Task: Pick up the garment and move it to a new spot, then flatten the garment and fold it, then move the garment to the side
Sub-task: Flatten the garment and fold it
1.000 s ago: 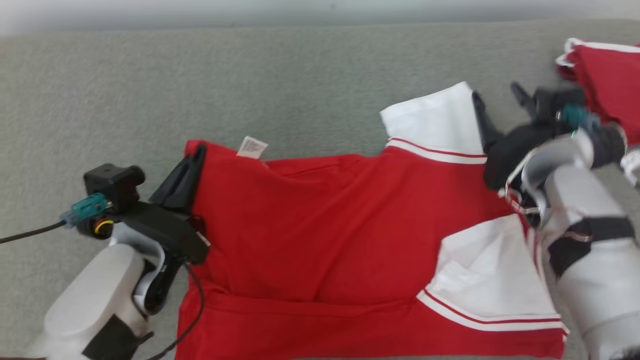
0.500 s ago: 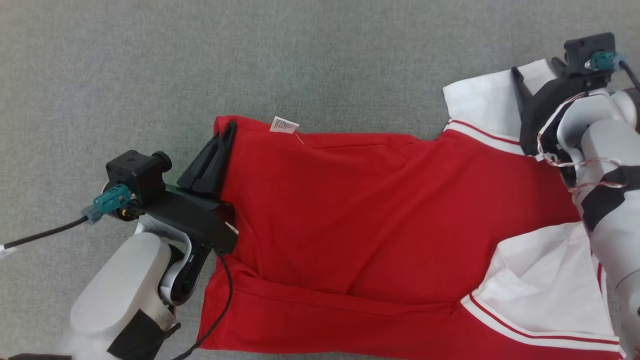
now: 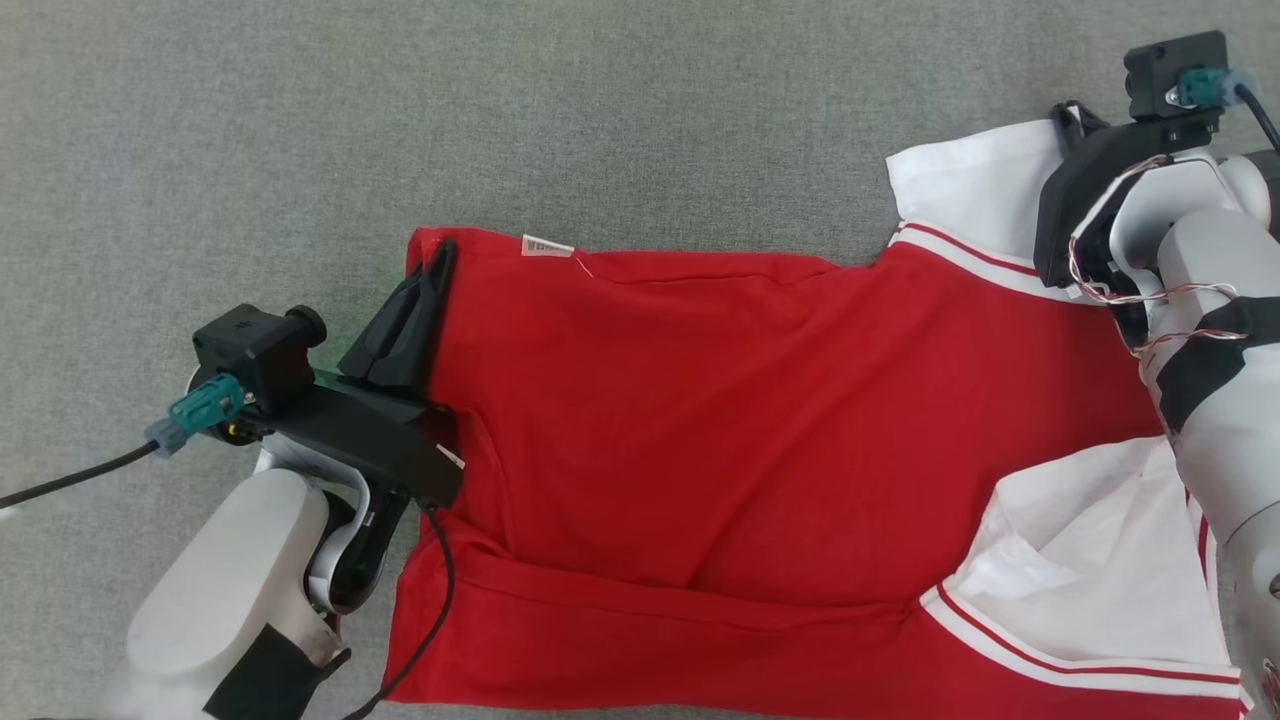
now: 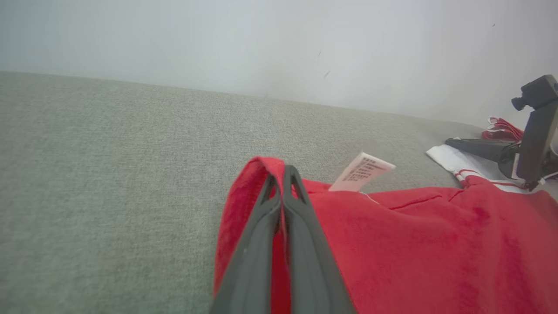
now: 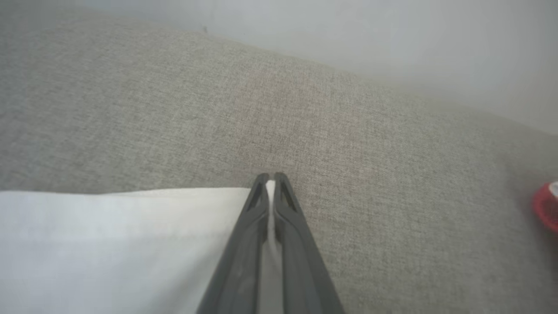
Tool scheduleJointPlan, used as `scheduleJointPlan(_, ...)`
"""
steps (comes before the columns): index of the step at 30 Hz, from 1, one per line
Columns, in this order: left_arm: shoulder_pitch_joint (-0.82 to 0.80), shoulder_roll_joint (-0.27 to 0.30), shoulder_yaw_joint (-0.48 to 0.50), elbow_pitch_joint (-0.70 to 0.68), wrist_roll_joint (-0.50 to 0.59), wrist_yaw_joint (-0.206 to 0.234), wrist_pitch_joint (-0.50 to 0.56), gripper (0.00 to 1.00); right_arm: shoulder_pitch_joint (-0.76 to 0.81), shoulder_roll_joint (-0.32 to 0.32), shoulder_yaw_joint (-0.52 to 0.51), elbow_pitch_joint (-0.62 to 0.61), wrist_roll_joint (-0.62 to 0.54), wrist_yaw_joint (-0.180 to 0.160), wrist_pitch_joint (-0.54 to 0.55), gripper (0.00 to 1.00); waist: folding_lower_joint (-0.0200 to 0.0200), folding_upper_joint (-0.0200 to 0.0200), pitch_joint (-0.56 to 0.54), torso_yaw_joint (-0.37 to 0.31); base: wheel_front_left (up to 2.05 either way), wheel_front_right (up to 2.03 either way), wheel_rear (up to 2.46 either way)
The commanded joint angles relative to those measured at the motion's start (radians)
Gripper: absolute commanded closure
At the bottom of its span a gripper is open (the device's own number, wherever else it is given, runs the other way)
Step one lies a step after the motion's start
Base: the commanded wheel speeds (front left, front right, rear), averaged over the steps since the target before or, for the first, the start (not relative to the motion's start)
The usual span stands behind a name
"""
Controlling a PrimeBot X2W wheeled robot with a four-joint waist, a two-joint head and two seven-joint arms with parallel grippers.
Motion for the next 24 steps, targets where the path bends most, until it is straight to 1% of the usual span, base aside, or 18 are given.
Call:
scheduleJointPlan(1,0.015,0.004,0.005,0.0,0.003,0.001,-0.003,1.0,0.004,-0.007,0.003,0.011,-0.001,0.0,-0.012,1.0,-0.0001,-0.0001,-0.006,-0.003,0.0,0.0,0.0)
scheduleJointPlan(7,0.031,0.003,0.029,0.022,0.0,0.001,-0.003,1.0,-0.012,-0.012,-0.019,0.006,-0.006,0.0,-0.158,1.0,-0.0001,-0.0001,-0.055,-0.021,0.0,0.0,0.0)
scheduleJointPlan(11,0.06,0.005,0.043,0.028,0.003,0.001,-0.003,1.0,0.034,-0.002,-0.036,0.009,-0.002,0.0,-0.256,1.0,-0.0001,-0.0001,-0.098,-0.039,0.0,0.0,0.0)
scheduleJointPlan(15,0.099,0.012,0.061,0.024,0.008,0.001,-0.003,1.0,0.093,0.023,-0.064,-0.021,0.035,0.0,-0.302,1.0,-0.0001,-0.0001,-0.133,-0.064,0.0,0.0,0.0)
scheduleJointPlan(18,0.134,0.017,0.075,0.021,0.014,0.001,-0.003,1.0,0.169,0.048,-0.065,-0.079,0.07,0.0,-0.31,1.0,-0.0001,-0.0001,-0.159,-0.082,0.0,0.0,0.0)
scheduleJointPlan(21,0.173,0.017,0.086,0.021,0.015,0.001,-0.003,1.0,0.262,0.056,-0.068,-0.209,0.115,0.0,-0.311,1.0,-0.0001,-0.0001,-0.19,-0.098,0.0,0.0,0.0)
scheduleJointPlan(24,0.212,0.018,0.094,0.024,0.017,0.001,-0.003,1.0,0.377,0.045,-0.071,-0.347,0.149,0.0,-0.311,1.0,-0.0001,-0.0001,-0.222,-0.11,0.0,0.0,0.0)
